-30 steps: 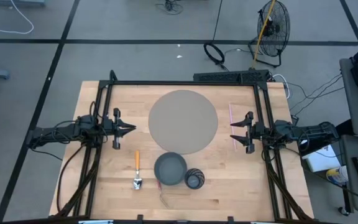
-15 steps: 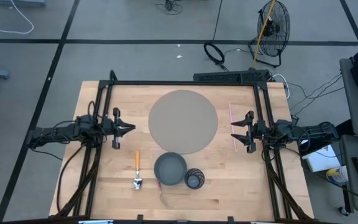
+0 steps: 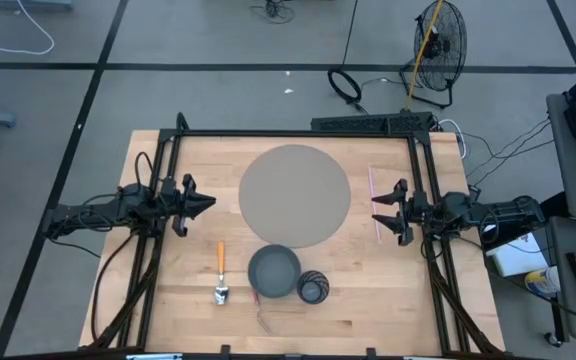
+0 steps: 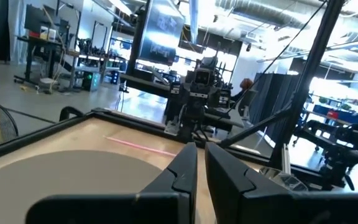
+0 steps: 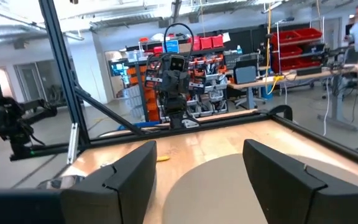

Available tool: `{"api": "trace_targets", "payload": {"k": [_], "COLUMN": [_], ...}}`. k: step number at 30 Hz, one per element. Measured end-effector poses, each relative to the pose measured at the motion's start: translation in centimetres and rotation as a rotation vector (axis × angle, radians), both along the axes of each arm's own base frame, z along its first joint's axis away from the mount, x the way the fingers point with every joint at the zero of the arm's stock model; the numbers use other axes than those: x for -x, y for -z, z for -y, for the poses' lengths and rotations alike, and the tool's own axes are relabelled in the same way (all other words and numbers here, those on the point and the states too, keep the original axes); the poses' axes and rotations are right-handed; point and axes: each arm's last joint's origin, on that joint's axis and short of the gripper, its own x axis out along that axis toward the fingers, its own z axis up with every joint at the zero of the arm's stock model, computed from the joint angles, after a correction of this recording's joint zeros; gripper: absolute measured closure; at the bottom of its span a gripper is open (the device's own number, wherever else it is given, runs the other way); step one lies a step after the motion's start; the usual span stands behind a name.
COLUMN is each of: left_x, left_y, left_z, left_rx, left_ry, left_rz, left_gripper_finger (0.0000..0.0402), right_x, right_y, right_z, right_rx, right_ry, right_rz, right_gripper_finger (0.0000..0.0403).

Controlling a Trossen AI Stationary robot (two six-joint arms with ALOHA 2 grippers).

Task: Pick & Place Utensil
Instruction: Put the dark blue bowl on the center gray placemat

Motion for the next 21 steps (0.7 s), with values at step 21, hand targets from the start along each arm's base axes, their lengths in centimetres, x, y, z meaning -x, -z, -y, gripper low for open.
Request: {"api": "trace_targets", "payload": {"k": [21], "left_x": [0.09], "left_y": [0.36], "left_z": [-0.73], "left_rx": [-0.025], "left_ry": [-0.263], "left_rz": [-0.045], "left_gripper_finger": [0.0366], "right_x": [0.00], "right_y": [0.00], "right_z": [0.00], "right_rx": [-0.022], "right_ry": [-0.003], "right_rz": [0.002], "right_gripper_finger": [0.0165]}}
